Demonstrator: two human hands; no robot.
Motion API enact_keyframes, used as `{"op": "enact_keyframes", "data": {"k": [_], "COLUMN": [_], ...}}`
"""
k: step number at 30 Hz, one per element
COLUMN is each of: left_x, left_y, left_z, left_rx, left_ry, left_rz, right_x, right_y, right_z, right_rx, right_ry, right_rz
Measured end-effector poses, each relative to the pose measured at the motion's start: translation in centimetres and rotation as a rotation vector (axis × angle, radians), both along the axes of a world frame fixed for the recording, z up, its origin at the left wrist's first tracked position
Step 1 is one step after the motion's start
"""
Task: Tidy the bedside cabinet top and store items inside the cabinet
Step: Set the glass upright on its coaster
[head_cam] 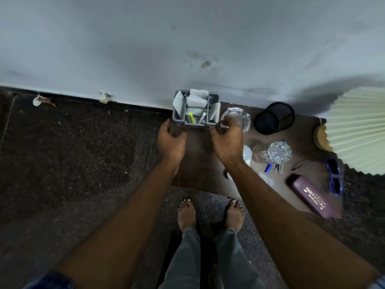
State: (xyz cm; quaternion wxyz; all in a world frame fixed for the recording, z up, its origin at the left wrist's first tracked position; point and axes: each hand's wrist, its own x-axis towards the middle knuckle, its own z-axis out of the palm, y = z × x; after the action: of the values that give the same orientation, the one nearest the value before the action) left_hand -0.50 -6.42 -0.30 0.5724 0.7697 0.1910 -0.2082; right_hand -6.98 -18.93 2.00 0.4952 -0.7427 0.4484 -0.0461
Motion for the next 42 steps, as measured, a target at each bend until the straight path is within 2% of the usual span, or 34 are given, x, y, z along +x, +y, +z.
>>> {"op": "enact_keyframes", "data": {"k": [6,12,17,23,29,33,42], "left_x": [-4.9,-9.5,-10.9,-11.4,-11.9,-12.0,-13.1], "left_y": [-2.1,-6.3,-10.7,-15.2,-17.5,-18.2,-19.1], "left_z": [3.3,5.5,6.1,5.1,4.4,2.9,4.4], "left_rx": [0.027,-0.055,-0.130,-0.109,-0.090,-0.053,-0.026], "left_ry": [-0.094,-0.073,0.040,0.130,0.202,0.238,0.270], "left_rz": [0.079,-0.168,-0.347,-0.439,-0.453,-0.452,-0.421], "right_x": [-3.0,-7.4,-11.5,-14.8,-14.6,-13.8,-13.2], "right_y": [-0.3,-3.2,-6.5,-9.4,-11.0,-11.5,-12.1], "right_z": [2.5,5.3,5.6,3.9,1.2,0.3,-0.4], "right_rx": [-0.083,-0.216,-0.195,-0.010,0.345,0.553,0.583], "right_ry": [-0.072,-0.142,-0.152,-0.105,-0.094,-0.085,-0.006], "right_rz": [0.031,0.069,-0.120,-0.381,-0.560,-0.584,-0.474]}}
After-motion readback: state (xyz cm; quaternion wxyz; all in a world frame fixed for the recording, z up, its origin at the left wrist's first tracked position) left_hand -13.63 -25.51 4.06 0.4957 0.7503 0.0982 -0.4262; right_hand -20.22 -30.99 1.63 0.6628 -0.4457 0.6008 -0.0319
